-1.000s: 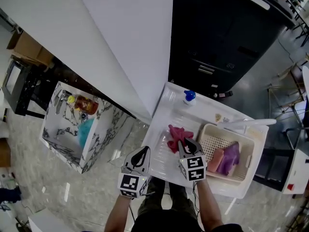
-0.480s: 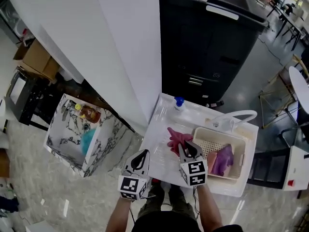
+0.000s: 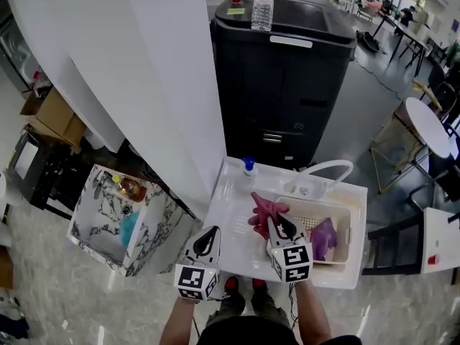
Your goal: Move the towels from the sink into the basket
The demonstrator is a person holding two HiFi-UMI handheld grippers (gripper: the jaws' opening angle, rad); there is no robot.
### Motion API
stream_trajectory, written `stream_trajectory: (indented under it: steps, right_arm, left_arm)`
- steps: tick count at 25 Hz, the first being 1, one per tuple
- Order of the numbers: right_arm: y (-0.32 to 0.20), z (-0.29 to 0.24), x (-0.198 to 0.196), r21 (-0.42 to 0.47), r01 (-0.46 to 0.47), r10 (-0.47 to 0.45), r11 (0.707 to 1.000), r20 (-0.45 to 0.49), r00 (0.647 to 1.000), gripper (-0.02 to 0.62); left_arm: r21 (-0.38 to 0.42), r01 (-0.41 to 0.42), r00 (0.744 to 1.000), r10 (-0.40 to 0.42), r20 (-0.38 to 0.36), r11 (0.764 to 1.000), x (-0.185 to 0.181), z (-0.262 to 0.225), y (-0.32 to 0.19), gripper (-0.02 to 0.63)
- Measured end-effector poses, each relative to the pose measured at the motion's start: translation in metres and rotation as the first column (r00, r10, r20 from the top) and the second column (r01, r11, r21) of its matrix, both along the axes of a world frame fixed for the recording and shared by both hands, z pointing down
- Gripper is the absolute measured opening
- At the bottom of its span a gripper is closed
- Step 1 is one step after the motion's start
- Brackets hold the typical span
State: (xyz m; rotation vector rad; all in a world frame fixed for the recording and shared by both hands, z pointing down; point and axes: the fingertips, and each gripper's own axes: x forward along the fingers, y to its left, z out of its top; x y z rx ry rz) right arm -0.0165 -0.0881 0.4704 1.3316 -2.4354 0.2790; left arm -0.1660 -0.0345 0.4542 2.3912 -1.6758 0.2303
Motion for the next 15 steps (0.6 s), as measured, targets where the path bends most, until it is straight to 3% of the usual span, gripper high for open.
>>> stream_trajectory:
  steps: [15]
  right_arm:
    - [0.014, -0.033, 0.106, 0.071, -0.199, 0.199, 0.977, -0.006, 0.980, 0.071]
  left_arm:
    - [0.040, -0.166, 0.986, 0.167, -0.011, 0.985, 0.082, -0.019, -0.009, 0.008]
